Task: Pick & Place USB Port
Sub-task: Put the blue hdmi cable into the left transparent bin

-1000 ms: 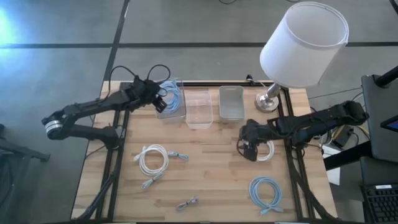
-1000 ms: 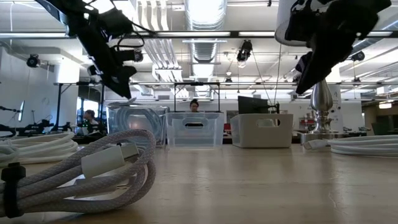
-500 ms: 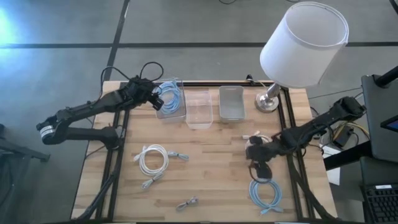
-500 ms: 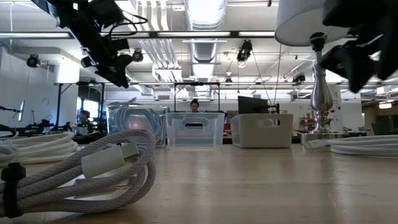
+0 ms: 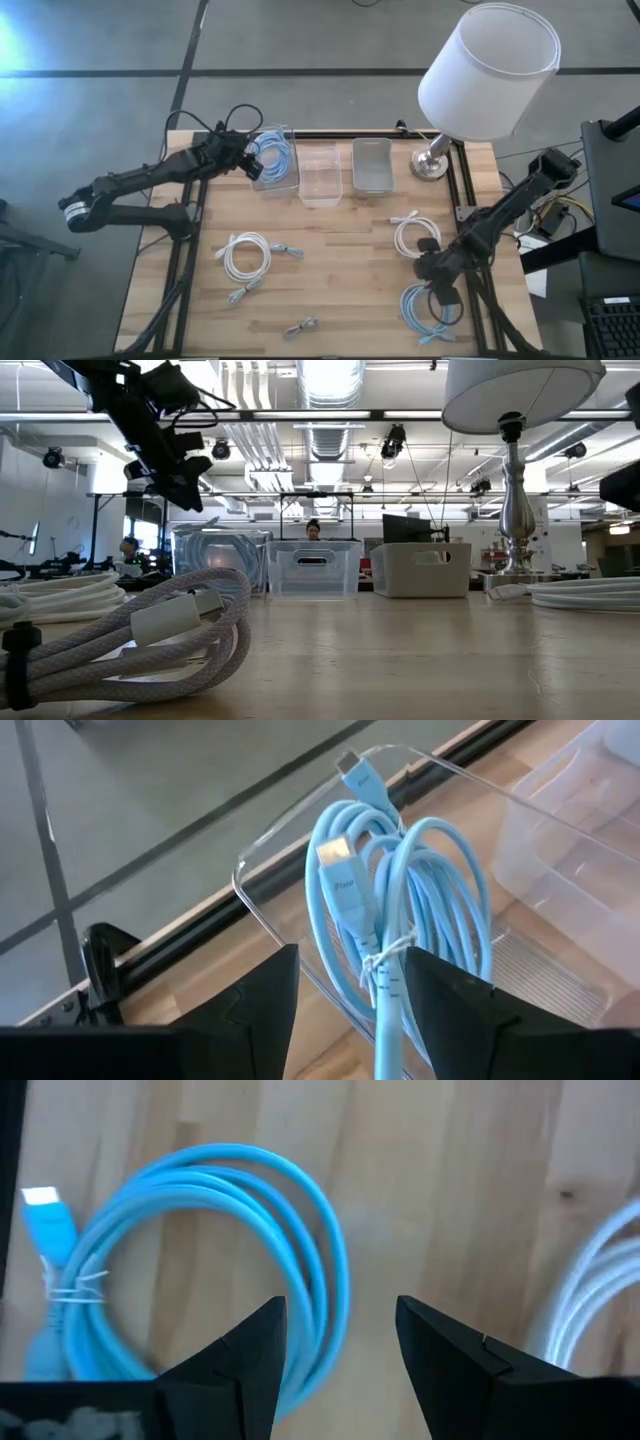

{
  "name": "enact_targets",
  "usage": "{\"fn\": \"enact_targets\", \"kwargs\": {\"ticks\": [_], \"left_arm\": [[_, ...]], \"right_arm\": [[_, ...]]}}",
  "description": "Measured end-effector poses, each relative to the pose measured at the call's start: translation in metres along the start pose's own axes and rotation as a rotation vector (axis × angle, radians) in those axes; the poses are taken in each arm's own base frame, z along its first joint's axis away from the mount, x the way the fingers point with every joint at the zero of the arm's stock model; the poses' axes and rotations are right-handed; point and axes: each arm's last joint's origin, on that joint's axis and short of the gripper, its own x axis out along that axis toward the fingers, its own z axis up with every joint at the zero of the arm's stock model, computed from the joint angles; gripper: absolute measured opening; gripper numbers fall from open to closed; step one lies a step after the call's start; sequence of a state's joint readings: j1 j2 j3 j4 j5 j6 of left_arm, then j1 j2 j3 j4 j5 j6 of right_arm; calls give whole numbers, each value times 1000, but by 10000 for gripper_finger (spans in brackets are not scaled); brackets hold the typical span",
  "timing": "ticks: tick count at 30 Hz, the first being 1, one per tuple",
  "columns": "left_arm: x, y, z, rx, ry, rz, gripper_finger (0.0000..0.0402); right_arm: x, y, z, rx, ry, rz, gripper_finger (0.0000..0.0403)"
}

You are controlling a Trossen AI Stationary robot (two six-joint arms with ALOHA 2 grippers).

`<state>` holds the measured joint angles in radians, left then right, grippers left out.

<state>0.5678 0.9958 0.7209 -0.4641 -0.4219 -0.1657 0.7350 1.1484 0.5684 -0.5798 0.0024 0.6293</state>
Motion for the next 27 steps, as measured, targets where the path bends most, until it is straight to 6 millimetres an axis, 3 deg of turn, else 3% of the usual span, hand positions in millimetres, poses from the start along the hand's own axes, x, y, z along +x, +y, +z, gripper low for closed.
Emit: {"fn": "enact_targets", "kwargs": {"ticks": [19, 27], "left_arm": [[1, -1, -2, -24, 12, -30, 188], [1, -1, -2, -25, 12, -30, 188]], "right_arm": [[22, -2, -8, -103, -83, 62, 187], [56, 6, -9, -174, 32, -24, 187]]}}
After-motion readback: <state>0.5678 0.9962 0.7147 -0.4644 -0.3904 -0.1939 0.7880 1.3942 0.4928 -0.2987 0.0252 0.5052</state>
